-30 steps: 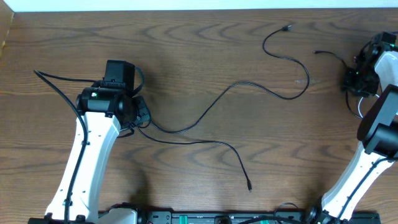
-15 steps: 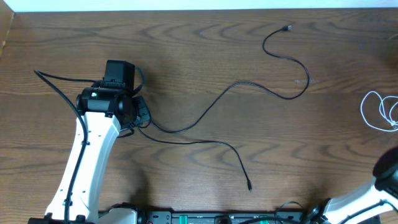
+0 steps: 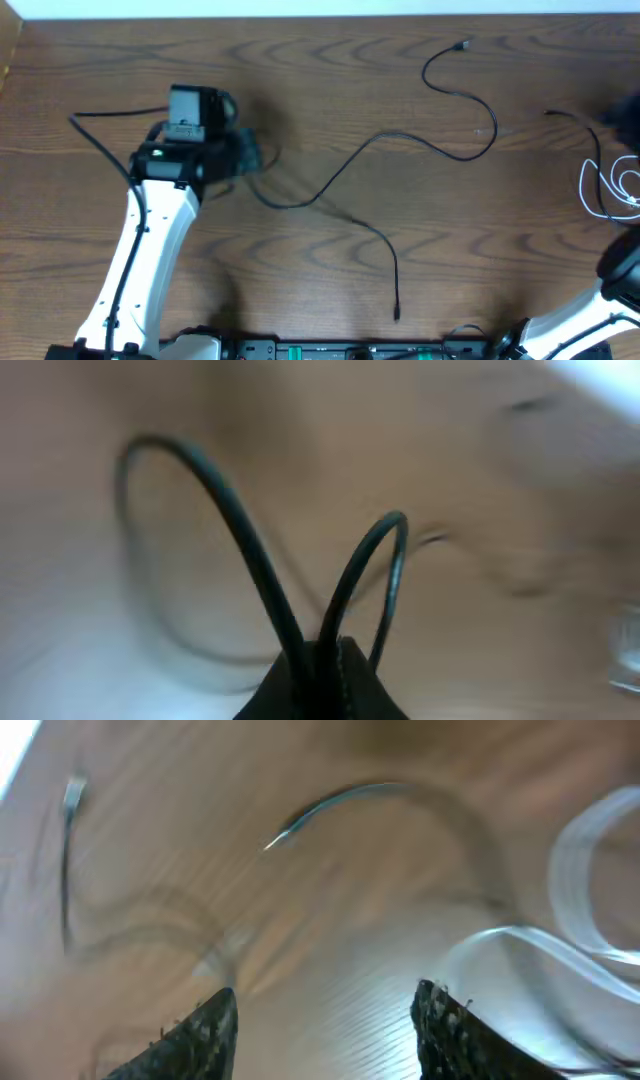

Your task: Untangle cables

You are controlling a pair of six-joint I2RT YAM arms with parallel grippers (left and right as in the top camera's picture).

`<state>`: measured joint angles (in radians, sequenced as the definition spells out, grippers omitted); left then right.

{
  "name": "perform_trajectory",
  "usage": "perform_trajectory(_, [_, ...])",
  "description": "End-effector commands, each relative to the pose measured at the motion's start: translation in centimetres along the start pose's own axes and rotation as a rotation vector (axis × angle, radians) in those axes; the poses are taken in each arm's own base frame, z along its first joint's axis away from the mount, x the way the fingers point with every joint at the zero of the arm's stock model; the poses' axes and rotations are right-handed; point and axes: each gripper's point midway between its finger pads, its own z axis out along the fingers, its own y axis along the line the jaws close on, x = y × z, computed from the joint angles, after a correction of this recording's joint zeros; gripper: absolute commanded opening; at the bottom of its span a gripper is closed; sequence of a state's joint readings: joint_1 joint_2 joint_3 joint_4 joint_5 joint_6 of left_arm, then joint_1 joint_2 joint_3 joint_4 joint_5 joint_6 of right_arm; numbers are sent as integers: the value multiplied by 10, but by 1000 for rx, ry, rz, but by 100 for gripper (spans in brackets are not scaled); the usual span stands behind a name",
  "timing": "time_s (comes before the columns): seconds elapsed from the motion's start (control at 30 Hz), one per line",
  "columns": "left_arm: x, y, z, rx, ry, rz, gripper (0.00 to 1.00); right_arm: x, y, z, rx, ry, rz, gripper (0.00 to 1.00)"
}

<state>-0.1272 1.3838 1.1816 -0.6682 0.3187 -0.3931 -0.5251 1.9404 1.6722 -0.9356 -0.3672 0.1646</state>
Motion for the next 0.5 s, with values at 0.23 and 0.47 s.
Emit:
perform_trajectory(0.23, [14,-158,-8,395,-128,281,69,79,139,36,-129,168,-441,60])
perform_trajectory(0.47, [67,-18,2,-251,110,333,71,135,196,47,-164,240,-669,64])
